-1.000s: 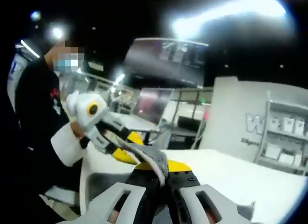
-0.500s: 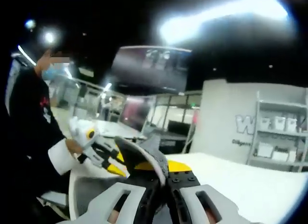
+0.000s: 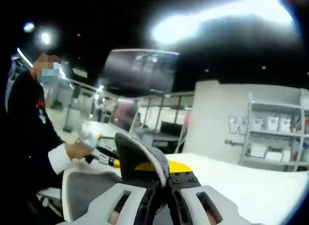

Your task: Open the folded towel by lifting each exposed corner and separating the folded layers until the towel lies flat within the target outline without major curled edges

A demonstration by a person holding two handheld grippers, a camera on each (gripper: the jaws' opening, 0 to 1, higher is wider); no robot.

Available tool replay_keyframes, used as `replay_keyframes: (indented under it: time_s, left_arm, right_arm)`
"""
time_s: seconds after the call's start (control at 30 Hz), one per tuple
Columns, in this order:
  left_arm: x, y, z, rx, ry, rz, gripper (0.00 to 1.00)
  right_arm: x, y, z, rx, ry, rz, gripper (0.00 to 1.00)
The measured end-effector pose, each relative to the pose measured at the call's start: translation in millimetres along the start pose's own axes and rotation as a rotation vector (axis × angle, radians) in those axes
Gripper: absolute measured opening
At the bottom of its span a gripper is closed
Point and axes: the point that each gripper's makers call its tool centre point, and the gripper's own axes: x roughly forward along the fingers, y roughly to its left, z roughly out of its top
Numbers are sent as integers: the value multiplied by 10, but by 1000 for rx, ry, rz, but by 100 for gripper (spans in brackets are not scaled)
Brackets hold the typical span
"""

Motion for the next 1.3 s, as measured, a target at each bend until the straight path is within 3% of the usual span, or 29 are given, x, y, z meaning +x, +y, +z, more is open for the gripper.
replay_keyframes:
  time_s: [0.17,0.3,0.47,0.6,0.73,0.83,0.97,1.03,1.2,1.3]
  left_arm:
    - [181,91,-184,-168,87,-67,28]
    - [317,127,-201,-182,84,-99,38]
    - [560,89,-324,-205,126,-152,45]
    - [685,63,-409,-169,151,-149,46]
    - [735,-5,-440,-201,154,-176,45]
    - [759,1,-481,-208,162,-169,40]
    - [784,46,-531,-184,164,-149,23]
    - [788,35,-582,-184,194,-153,15]
    - [798,34,-581,-159,200,-140,4]
    - [811,51,-597,-149,207,-131,3]
  right_arm:
    - [-96,-72,4,3,6,7,0]
    - [-159,-129,36,24,-1,18,0]
    - [-273,-172,76,29,-7,27,0]
    - [-372,-260,101,27,-9,20,0]
    - [-486,-393,119,18,-9,-3,0]
    - [-579,-489,149,30,-21,-20,0]
    - [-753,-679,170,52,-31,-54,0]
    - [-845,-773,195,50,-27,-70,0]
    - [-1003,-908,239,49,-29,-92,0]
    - [-1105,-1037,261,56,-38,-126,0]
